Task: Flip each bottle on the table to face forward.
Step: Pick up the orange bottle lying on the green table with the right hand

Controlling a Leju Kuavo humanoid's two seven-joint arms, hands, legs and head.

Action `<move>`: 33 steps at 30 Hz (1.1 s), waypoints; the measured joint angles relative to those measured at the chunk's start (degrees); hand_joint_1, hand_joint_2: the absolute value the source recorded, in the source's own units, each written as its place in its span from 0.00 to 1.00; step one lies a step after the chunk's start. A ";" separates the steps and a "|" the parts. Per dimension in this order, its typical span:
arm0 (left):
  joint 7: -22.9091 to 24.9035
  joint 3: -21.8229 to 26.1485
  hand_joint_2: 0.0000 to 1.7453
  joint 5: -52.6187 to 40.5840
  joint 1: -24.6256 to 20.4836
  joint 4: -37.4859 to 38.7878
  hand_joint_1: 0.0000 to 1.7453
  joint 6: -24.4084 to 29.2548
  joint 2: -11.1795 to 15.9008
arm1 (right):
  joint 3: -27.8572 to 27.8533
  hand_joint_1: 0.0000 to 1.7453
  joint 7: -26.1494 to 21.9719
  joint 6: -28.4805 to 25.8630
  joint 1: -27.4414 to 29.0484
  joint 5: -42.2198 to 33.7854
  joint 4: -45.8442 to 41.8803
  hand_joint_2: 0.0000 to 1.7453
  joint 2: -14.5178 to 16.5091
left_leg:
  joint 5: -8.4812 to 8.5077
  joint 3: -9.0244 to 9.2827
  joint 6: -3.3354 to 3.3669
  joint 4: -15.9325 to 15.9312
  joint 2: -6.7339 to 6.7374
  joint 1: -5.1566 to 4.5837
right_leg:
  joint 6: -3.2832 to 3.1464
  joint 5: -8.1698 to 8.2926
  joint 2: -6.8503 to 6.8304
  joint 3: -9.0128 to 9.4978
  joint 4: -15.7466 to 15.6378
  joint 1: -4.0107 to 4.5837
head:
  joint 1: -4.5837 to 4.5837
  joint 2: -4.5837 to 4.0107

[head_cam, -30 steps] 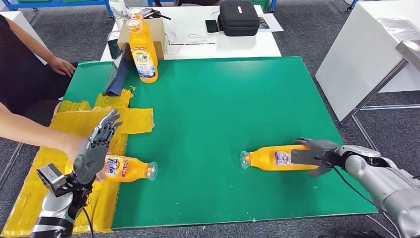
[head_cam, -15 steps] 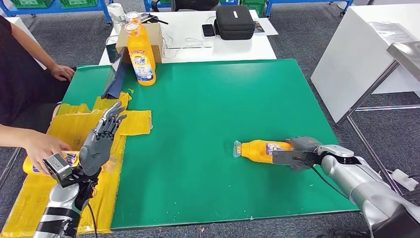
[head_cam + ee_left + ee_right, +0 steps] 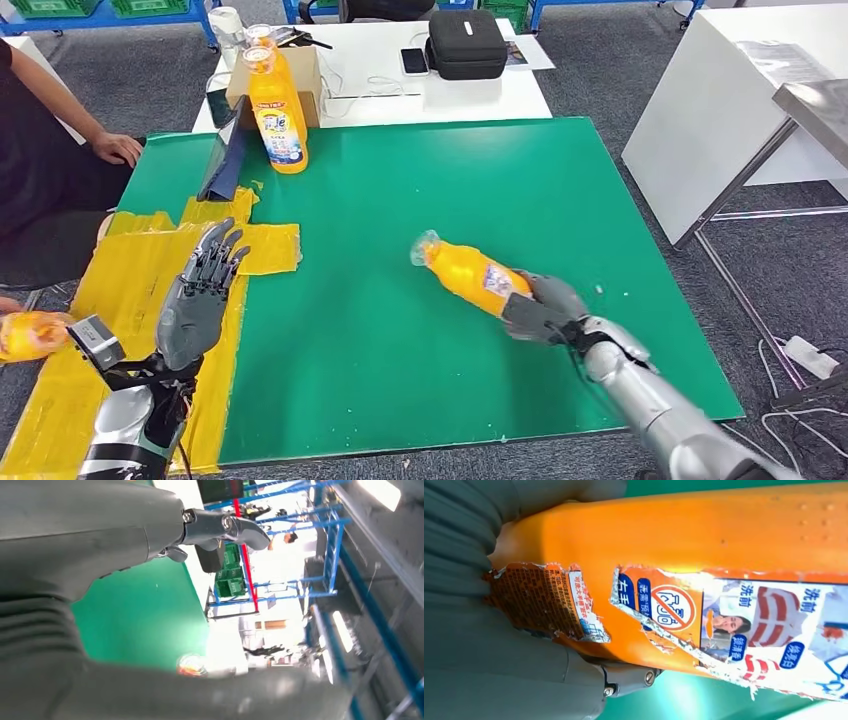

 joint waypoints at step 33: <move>6.55 -5.85 1.00 2.00 2.98 -3.92 0.00 1.71 -5.03 | -10.52 1.00 -1.54 5.09 12.85 -2.74 -20.76 1.00 23.65 | 0.51 -1.38 0.02 0.00 -0.94 -0.04 | -0.01 0.01 -1.00 -1.04 0.11 -0.06 | 0.05 0.00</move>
